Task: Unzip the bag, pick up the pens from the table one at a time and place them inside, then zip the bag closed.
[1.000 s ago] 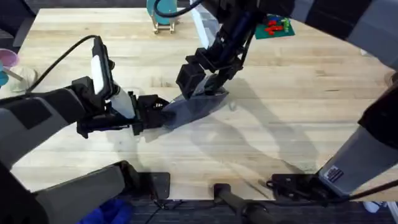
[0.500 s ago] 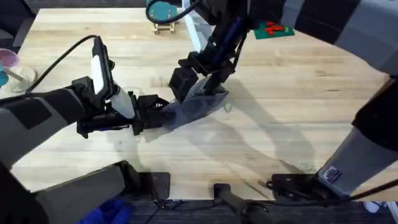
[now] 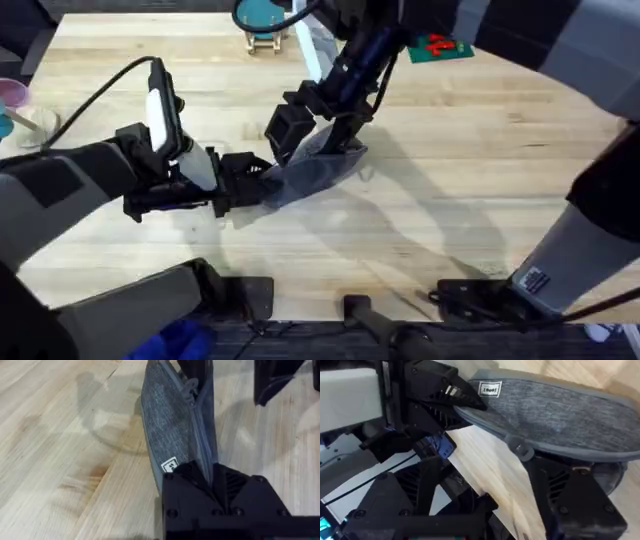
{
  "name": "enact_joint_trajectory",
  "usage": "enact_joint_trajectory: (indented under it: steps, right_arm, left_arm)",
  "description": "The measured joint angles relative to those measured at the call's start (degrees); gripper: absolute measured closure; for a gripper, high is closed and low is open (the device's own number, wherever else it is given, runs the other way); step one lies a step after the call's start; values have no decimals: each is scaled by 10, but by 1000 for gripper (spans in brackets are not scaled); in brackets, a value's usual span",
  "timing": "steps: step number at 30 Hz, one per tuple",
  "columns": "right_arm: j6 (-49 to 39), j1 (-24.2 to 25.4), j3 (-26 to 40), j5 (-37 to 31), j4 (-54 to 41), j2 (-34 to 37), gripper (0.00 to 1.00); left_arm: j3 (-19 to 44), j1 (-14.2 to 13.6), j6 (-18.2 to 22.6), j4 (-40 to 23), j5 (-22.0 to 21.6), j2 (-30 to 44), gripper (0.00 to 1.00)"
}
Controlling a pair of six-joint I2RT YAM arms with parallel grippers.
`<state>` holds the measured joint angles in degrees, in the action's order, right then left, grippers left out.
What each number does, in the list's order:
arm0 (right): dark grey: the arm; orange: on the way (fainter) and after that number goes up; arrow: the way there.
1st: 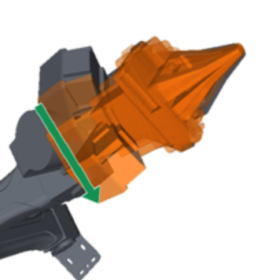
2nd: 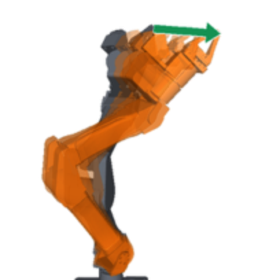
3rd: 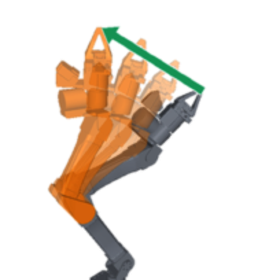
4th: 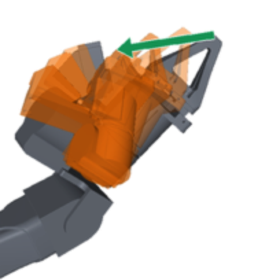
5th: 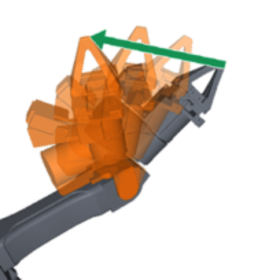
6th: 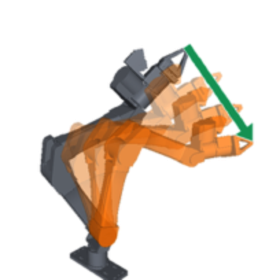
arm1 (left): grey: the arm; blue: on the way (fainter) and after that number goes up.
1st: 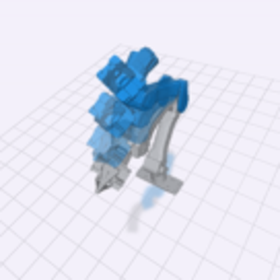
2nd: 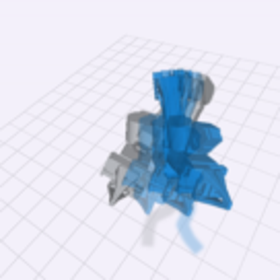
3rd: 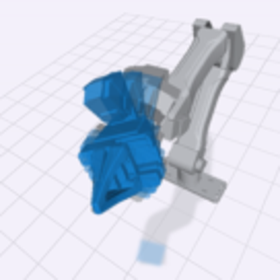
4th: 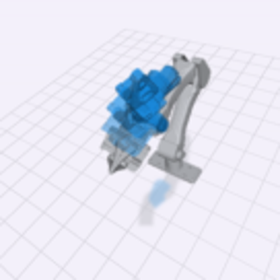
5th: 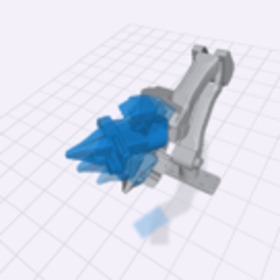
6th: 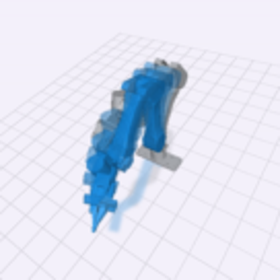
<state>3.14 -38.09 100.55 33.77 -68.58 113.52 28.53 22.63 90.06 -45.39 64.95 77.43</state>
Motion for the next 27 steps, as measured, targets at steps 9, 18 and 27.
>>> enact_joint_trajectory:
  steps: [9,18,27]
  right_arm:
    - [0,0,0,6,18,-4,6]
    - [0,0,2,10,29,-10,6]
    - [1,0,6,10,90,-10,6]
  left_arm:
    - [0,0,0,0,0,0,961]
    - [0,0,0,0,0,0,961]
    - [0,0,0,0,0,0,961]
